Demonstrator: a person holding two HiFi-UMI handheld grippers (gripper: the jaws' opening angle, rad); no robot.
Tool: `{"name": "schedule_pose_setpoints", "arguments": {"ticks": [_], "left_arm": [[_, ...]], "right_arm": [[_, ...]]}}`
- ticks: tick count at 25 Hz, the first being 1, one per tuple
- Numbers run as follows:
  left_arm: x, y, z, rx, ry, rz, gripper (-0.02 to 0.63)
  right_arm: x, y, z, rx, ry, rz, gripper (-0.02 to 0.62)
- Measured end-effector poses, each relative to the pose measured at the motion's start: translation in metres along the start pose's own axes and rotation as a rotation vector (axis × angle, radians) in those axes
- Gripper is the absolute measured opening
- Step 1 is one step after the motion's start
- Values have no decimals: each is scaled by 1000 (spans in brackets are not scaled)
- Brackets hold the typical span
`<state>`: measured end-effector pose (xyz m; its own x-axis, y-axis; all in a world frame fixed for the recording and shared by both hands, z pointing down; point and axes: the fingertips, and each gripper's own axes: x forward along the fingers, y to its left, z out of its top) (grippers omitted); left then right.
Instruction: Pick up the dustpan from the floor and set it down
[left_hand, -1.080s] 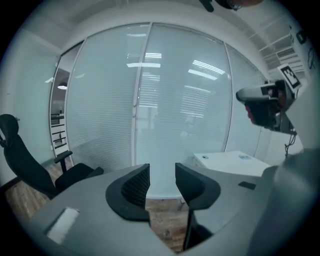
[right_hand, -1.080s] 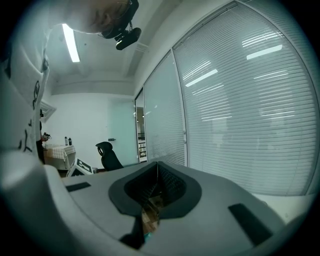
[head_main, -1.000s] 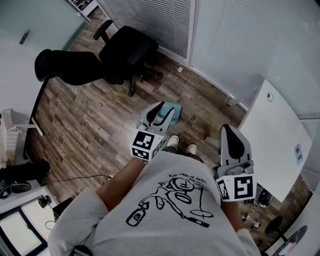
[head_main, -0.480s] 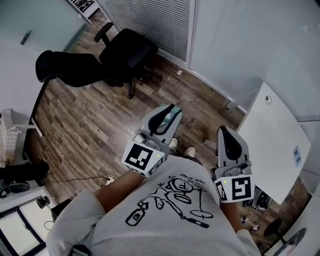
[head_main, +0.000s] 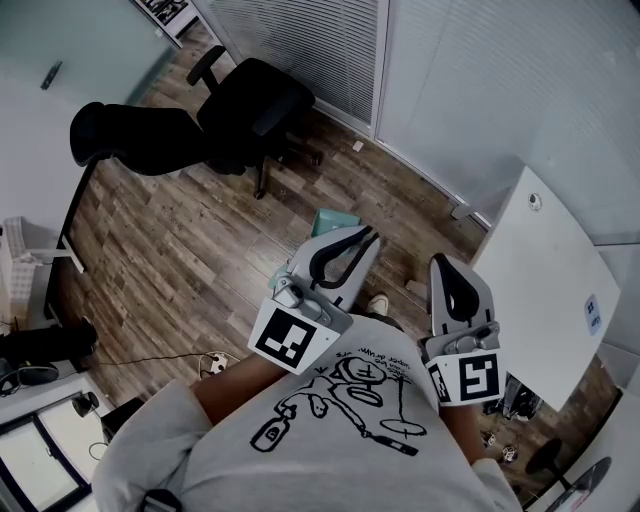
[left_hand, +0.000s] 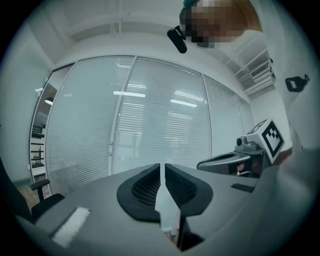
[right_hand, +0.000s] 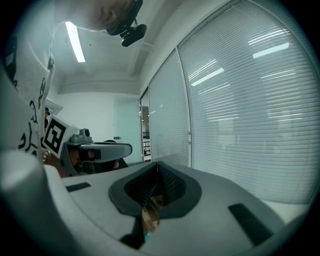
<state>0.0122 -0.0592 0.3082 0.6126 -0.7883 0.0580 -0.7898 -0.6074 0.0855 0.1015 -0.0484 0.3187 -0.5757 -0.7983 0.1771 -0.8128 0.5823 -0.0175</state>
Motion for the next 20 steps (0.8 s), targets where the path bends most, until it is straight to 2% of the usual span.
{"name": "schedule_pose_setpoints", "arguments": {"ticks": [20], "left_arm": [[13, 4, -7, 0, 18, -1, 26]], "right_arm": [[7, -10, 2, -16, 1, 9, 5]]}}
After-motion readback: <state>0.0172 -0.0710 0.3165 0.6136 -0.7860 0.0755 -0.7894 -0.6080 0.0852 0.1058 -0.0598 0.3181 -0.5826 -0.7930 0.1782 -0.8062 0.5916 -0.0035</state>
